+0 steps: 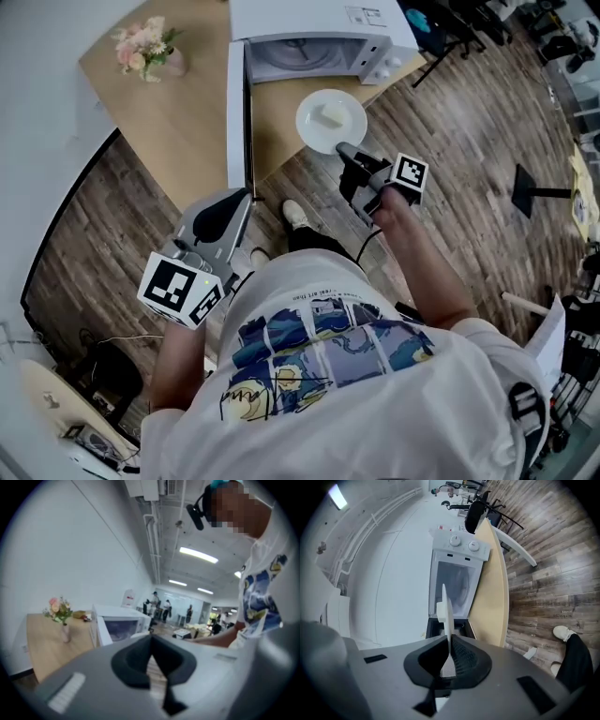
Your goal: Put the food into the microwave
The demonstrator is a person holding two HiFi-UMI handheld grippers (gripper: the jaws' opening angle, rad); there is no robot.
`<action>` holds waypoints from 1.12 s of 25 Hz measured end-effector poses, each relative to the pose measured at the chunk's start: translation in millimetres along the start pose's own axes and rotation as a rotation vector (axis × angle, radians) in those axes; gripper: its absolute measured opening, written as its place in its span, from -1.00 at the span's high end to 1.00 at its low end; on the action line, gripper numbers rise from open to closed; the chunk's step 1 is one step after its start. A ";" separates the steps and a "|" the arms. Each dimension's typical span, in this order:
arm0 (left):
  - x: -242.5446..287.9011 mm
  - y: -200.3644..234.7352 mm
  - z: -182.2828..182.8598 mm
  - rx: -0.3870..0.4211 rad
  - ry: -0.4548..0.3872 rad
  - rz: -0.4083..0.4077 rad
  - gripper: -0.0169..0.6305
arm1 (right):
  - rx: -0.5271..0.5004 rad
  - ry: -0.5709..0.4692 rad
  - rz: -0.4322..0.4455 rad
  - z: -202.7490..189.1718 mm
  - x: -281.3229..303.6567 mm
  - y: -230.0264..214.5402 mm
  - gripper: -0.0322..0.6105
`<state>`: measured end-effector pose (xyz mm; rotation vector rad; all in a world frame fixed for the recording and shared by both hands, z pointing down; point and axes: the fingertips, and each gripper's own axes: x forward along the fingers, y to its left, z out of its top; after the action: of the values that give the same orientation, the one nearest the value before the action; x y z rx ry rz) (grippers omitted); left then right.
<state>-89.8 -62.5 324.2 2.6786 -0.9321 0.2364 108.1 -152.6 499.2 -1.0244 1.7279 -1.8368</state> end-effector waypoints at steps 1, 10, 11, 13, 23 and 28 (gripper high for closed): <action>5.9 2.3 2.2 -0.002 0.000 0.009 0.92 | -0.004 0.008 0.002 7.5 7.7 -0.3 0.85; 55.0 19.5 15.1 -0.012 0.018 0.076 0.92 | 0.008 0.072 0.006 60.9 66.8 -12.7 0.85; 58.0 21.7 16.0 -0.015 0.019 0.087 0.92 | 0.014 0.075 0.006 64.6 73.3 -14.6 0.85; 64.1 25.6 17.4 -0.019 0.021 0.105 0.92 | 0.022 0.083 0.007 72.0 86.2 -17.3 0.85; 87.7 38.8 16.2 -0.071 0.036 0.193 0.92 | 0.054 0.110 0.006 108.6 132.0 -32.9 0.85; 91.1 43.7 13.9 -0.082 0.047 0.228 0.92 | 0.072 0.104 0.004 124.5 153.6 -43.7 0.85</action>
<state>-45.7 -152.4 343.3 2.4809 -1.2053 0.3020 110.2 -341.7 571.5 -0.9103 1.7069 -1.9667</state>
